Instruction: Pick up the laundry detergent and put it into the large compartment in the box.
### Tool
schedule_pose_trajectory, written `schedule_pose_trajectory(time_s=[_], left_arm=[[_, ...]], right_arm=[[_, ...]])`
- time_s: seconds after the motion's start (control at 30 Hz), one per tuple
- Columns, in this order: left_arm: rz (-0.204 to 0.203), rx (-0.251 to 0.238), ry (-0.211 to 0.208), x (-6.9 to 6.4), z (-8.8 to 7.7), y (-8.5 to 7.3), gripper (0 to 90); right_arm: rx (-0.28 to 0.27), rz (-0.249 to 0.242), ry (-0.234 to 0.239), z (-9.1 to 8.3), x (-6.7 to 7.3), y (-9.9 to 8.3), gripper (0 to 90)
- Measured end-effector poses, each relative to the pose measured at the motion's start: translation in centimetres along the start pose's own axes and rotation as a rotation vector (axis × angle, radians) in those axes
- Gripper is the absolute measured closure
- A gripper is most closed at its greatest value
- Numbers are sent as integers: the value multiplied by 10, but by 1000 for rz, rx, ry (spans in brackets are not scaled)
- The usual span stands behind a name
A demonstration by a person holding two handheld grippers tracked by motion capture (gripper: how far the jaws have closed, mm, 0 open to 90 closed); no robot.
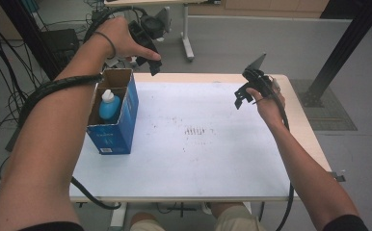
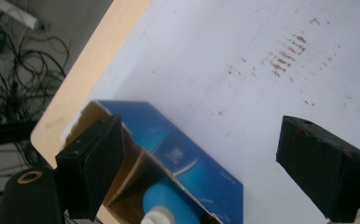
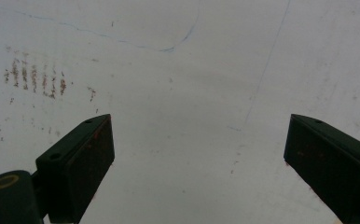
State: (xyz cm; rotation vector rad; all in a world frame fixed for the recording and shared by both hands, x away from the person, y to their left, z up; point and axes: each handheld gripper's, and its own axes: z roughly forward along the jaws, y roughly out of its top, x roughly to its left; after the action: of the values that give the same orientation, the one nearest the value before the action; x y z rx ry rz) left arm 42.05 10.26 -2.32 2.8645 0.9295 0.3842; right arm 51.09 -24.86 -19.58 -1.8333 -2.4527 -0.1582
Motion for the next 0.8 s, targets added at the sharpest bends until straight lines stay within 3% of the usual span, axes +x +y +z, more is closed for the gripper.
schedule_pose_trajectory(time_s=[0.07,0.27,0.33,0.37,0.53,0.57,0.6,0.67,0.7,0.8], left_arm=[[56,-17,-6,-6,1,2,156],[156,-54,-26,-14,6,7,153],[227,-78,-10,-21,9,8,147],[227,-78,-10,-21,9,8,147],[317,-105,-4,-28,12,10,149],[362,-114,2,-31,13,10,153],[362,-114,2,-31,13,10,154],[395,-118,-17,-31,16,12,155],[441,-113,-26,-32,19,15,155],[472,-112,-44,-33,22,17,154]], right_arm=[[0,4,1,0,0,0,83],[0,8,2,0,-1,0,83],[4,10,1,1,-1,1,83],[4,10,1,1,-1,1,83],[4,5,0,1,0,1,83],[6,9,0,1,0,1,83],[6,9,0,1,0,1,83],[7,9,1,1,0,1,83],[6,9,1,1,0,1,83],[5,6,0,1,0,1,82]])
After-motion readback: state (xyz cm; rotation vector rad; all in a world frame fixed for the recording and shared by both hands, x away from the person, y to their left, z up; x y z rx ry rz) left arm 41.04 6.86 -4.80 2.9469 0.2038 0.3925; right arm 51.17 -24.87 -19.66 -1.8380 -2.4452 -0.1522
